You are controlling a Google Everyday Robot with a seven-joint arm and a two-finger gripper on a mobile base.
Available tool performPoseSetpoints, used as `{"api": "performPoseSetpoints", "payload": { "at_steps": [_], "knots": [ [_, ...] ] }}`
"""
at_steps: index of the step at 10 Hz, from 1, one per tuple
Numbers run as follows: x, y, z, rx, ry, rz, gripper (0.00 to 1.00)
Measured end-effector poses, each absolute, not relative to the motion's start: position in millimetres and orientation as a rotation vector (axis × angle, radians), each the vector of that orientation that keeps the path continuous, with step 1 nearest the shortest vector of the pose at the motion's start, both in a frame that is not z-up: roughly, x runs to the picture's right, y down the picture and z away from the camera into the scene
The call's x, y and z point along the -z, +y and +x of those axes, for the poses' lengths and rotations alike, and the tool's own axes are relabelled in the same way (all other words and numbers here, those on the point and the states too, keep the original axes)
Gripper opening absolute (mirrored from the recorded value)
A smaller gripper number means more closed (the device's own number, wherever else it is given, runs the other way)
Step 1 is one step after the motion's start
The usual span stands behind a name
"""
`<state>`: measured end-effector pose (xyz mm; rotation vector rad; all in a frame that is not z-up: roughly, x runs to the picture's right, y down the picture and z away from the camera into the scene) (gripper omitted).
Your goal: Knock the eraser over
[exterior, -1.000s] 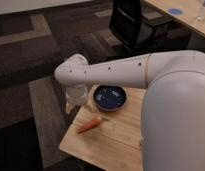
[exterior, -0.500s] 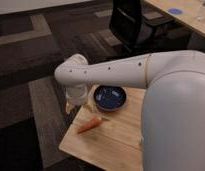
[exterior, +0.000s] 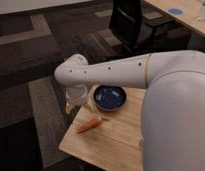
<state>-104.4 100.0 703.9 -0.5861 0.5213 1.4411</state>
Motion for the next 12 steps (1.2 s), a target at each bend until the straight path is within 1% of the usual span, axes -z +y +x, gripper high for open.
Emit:
{"api": "performPoseSetpoints", "payload": {
  "at_steps": [3, 7, 9, 11, 12],
  "knots": [
    [-704.1, 98.7, -87.5, -1.475, 0.533, -0.589, 0.65],
    [-703.0, 85.3, -9.3, -1.600, 0.550, -0.583, 0.65],
    [-701.5, 83.3, 42.3, -1.662, 0.528, -0.605, 0.65],
    [-699.1, 107.2, 131.9, -1.792, 0.537, -0.619, 0.65],
    [-698.4, 111.1, 141.2, -1.809, 0.537, -0.622, 0.65]
  ]
}}
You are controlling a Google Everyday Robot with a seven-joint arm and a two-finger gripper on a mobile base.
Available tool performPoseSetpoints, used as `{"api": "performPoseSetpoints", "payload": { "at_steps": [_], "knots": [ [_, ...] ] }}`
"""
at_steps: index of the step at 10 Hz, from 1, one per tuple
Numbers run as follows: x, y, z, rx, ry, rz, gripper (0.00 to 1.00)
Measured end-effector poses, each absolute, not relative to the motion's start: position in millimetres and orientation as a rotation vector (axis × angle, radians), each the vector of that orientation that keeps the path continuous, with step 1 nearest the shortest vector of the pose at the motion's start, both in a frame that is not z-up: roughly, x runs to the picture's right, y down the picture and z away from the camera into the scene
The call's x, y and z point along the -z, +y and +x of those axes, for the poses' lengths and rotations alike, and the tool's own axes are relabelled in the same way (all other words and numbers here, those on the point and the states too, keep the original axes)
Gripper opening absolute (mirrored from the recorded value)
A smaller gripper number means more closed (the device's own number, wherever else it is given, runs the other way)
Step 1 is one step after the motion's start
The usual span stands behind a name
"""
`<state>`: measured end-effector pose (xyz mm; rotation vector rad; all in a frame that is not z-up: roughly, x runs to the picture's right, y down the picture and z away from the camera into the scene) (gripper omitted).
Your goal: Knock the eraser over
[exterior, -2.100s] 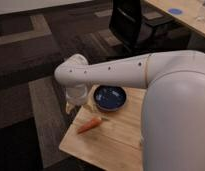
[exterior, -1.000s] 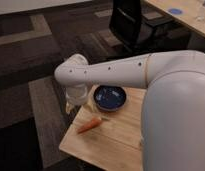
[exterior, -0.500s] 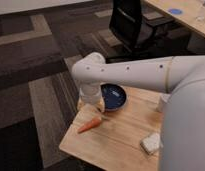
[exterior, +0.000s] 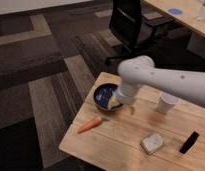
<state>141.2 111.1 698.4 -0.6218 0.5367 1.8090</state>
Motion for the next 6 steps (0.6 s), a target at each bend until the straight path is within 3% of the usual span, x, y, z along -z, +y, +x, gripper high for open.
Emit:
{"api": "performPoseSetpoints", "payload": {
  "at_steps": [6],
  "knots": [
    [-701.9, 124.4, 171.9, -1.859, 0.589, -0.599, 0.65]
  ]
}}
